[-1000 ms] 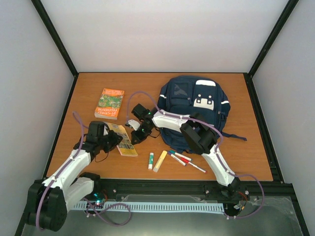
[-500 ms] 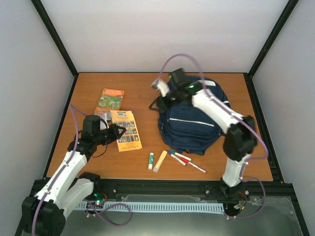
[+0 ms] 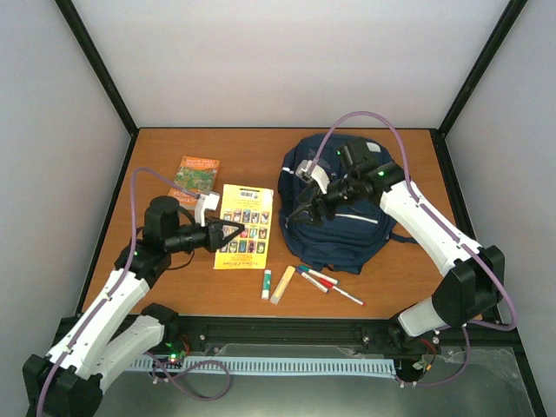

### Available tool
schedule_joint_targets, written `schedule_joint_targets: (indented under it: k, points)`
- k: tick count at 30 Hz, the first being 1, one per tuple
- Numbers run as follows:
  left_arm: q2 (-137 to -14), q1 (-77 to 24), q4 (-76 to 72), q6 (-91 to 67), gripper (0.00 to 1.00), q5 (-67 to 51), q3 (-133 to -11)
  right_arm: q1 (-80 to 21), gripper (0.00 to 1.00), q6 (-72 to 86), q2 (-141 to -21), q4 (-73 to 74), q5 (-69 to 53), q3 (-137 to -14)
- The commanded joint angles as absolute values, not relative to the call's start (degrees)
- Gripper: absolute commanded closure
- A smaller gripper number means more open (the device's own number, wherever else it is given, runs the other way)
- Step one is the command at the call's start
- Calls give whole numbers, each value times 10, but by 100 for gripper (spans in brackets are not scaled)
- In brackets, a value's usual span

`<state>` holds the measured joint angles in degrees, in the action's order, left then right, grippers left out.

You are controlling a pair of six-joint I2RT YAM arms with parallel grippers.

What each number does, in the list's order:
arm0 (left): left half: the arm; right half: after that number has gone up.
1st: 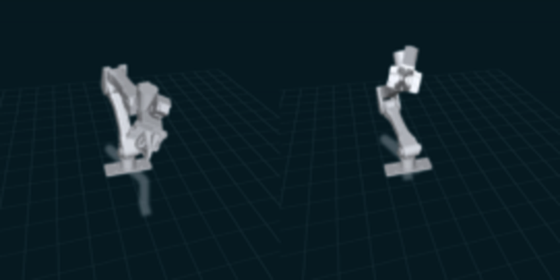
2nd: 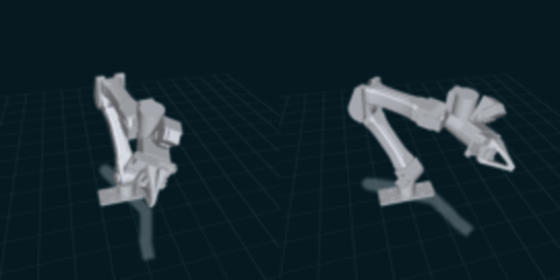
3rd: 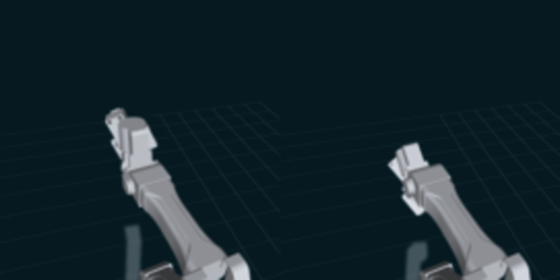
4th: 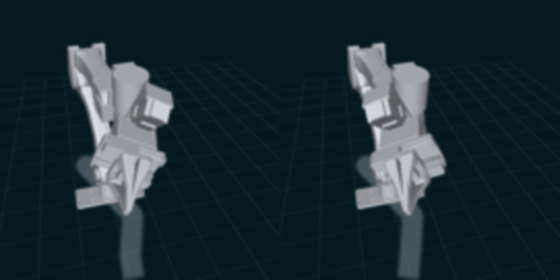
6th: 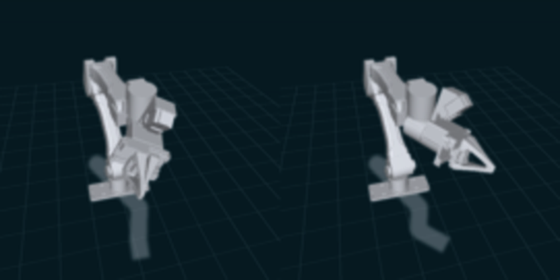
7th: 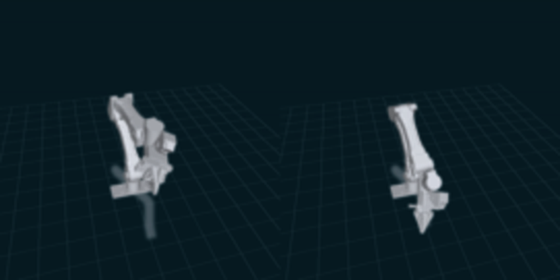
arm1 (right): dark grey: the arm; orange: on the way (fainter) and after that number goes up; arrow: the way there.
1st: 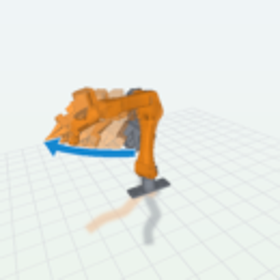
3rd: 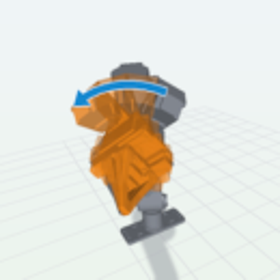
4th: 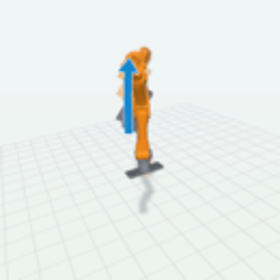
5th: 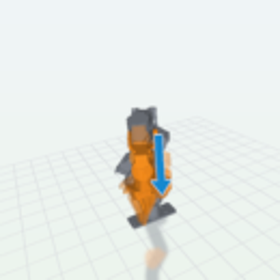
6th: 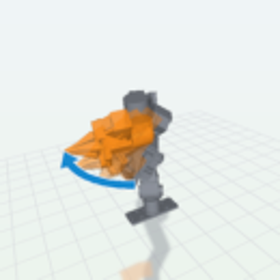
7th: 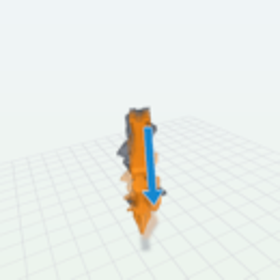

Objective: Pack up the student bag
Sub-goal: Place the book in the student bag.

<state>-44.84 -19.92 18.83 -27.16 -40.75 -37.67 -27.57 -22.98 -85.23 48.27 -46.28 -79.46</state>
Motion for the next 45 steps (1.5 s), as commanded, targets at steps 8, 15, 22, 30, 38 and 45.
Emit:
schedule_joint_targets:
  k: [8, 15, 22, 30, 38, 45]
  points:
    - [-459, -229, 129, -231, 99, -491, -390, -277, 0, -170, -847, 428, -605, -768]
    - [-465, -229, 104, -247, 99, -514, -388, -294, 0, -141, -895, 418, -660, -810]
    - [-462, -230, 108, -231, 99, -538, -388, -301, 6, -76, -931, 365, -605, -819]
    - [-446, -229, 99, -232, 99, -544, -371, -295, 43, -78, -937, 358, -646, -807]
    - [-446, -229, 93, -232, 99, -548, -369, -276, 62, -54, -924, 332, -658, -789]
    - [-443, -229, 93, -235, 99, -548, -367, -270, 69, -50, -924, 325, -692, -780]
